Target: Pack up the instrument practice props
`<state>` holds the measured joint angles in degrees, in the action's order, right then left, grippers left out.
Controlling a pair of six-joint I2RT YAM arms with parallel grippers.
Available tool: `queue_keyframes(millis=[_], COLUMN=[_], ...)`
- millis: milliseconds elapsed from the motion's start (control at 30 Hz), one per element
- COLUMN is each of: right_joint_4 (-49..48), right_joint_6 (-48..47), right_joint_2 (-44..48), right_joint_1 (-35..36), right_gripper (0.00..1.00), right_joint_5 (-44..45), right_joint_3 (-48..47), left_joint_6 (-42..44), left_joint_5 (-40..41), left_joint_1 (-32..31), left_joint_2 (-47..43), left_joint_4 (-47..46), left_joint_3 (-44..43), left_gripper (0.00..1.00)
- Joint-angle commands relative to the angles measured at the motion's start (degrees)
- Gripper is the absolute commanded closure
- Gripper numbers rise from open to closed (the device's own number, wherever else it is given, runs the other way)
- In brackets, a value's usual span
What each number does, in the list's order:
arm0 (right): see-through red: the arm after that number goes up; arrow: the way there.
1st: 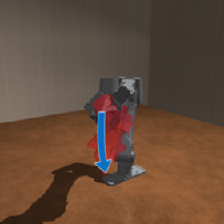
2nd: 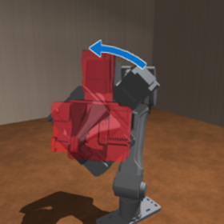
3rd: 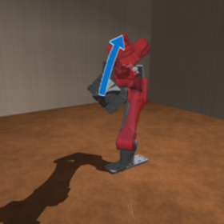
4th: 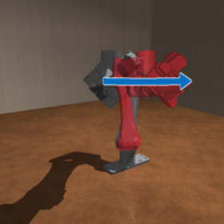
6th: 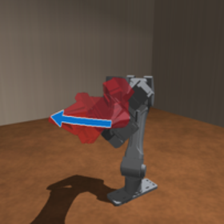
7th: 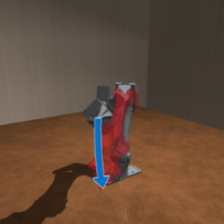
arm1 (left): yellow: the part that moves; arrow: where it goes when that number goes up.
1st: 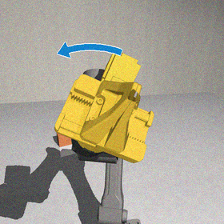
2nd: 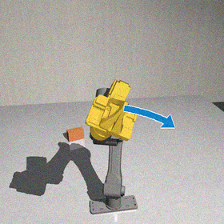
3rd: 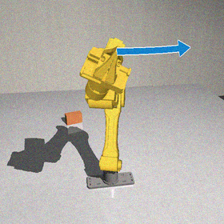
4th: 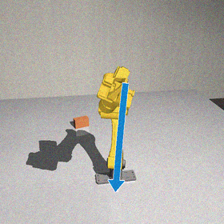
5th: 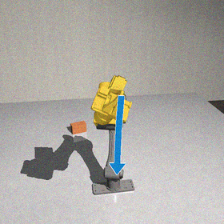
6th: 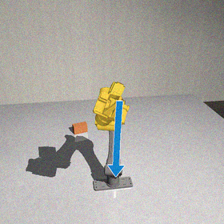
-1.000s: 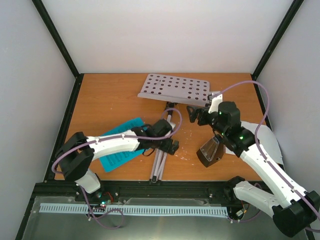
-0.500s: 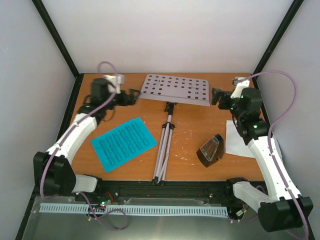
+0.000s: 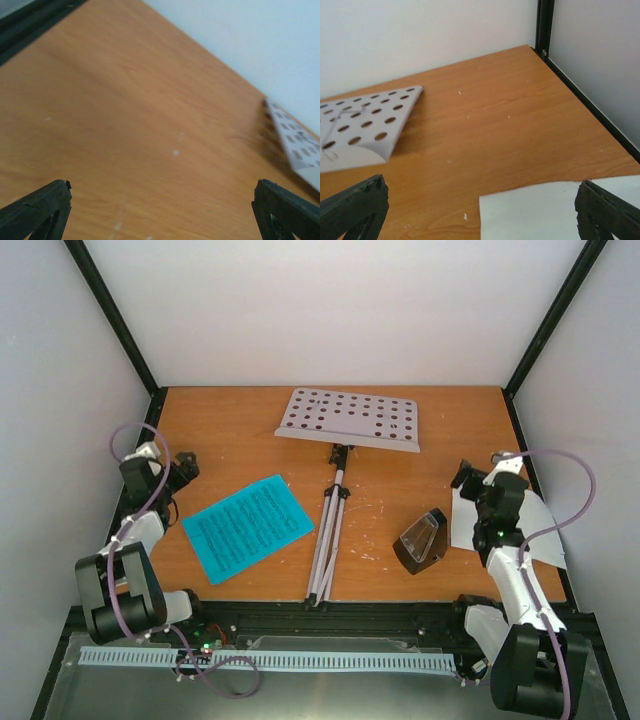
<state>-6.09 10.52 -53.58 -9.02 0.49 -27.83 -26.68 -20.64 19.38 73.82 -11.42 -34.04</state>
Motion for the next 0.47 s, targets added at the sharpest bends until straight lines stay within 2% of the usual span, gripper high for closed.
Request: queue_keyframes(millis=[0, 100, 200, 300, 433], right_joint_4=[-15.48, -22.69, -29.33, -32.23, -37.35], right_joint_6=[-3.71, -3.59, -3.86, -3.86, -4.22], right_joint_2=[1.59, -0.54, -4.34, -7.32, -11.59], right_joint_1=[-0.22, -0.16, -0.21, -0.20, -0.16], right_gripper=[0.00, 0.00, 0.00, 0.00, 0.00], right_joint_5=[2.23, 0.32, 0.17, -0.51, -1.63], right_joint_3=[6.46, 10.36, 13.05, 13.69, 14.33], left_joint_6=[2.38, 7.22, 12.18, 15.78, 16.05], left_joint_5=[12.98, 14.85, 12.49, 8.88, 6.86], left_joint_1=[0.93, 0.90, 0.88, 0.86, 0.92], left_joint_2=[-4.38, -4.90, -1.89, 2.14, 5.56], left_joint_4=[-13.56, -22.07, -31.08, -35.39, -43.67], left_joint_3=[5.36, 9.53, 12.09, 12.19, 13.94], left_gripper=[0.01, 0.01, 0.01, 0.01, 0.01])
